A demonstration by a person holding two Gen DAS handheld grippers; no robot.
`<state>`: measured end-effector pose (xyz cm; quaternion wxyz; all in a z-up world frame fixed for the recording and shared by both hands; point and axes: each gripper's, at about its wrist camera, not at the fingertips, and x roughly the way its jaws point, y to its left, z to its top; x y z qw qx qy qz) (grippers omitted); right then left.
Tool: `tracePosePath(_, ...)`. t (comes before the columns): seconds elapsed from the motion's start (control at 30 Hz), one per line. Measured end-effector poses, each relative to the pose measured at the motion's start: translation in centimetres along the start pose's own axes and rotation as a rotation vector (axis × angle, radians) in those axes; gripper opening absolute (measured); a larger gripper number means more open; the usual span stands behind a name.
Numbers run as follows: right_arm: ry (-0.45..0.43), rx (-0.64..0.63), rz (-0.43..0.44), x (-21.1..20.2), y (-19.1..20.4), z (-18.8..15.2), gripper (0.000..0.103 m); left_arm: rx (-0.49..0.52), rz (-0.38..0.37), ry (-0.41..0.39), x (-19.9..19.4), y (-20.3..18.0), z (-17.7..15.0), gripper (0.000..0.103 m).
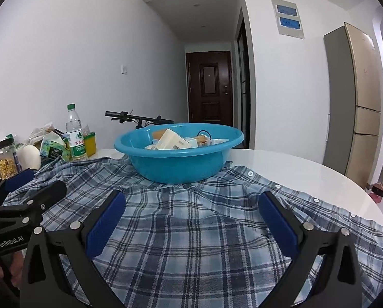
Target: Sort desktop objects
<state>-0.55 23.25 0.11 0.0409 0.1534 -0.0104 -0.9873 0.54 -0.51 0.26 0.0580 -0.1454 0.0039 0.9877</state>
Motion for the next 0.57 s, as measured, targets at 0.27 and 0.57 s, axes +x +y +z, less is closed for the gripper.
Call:
tracePosePath(0.27,0.005,0.008,-0.019,0.13,-0.05,0.02,0.103,-0.004,0.012,0.002,-0.05,0.19,0.10,0.103)
tracePosePath(0.57,0.029,0.029,-0.019,0.63,-0.38,-0.02,0.103,-0.003,0.002,0.007,0.15,0.07,0.15,0.103)
